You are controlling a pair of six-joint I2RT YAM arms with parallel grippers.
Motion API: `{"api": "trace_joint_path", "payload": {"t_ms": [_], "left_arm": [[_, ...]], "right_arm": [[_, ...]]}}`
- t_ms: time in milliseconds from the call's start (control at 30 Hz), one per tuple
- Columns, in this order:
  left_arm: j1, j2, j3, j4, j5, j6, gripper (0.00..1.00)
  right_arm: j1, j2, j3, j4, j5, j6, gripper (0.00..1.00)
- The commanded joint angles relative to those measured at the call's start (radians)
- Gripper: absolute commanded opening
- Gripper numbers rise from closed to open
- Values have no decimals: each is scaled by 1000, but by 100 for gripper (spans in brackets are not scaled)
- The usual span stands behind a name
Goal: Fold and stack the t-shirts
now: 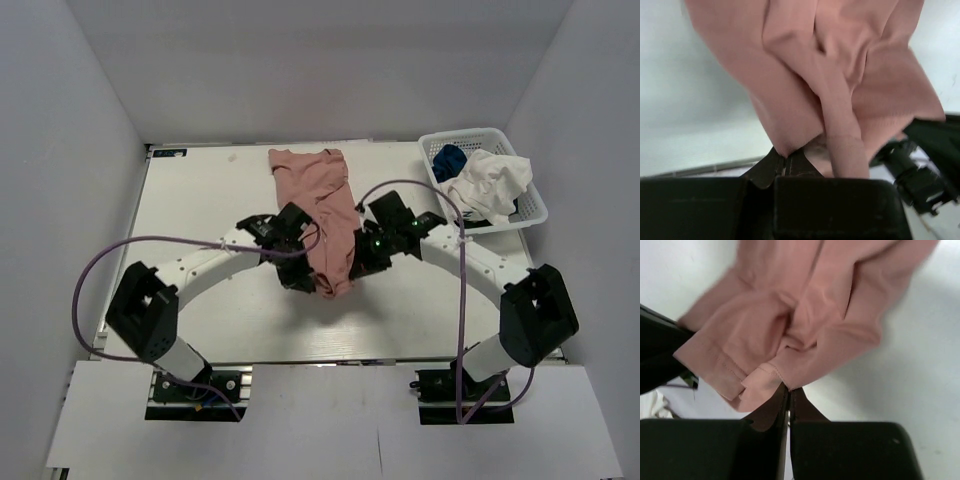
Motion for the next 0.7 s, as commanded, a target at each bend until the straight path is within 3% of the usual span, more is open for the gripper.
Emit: {"api": "trace_joint_path", "payload": {"t_ms": [0,267,500,667], "left_arm": [[33,79,130,-124,-116,41,0],[202,242,406,-135,-157,148,0],[266,431,697,-158,-137,231,0],[309,477,736,-158,-117,240,0]], "right_arm": [[-20,57,106,-39,69,-29,0],[-85,281,426,-57,156,-31,0],[-134,453,675,-73,133,-40,0],[-158,582,827,-89,81,-46,0]]}}
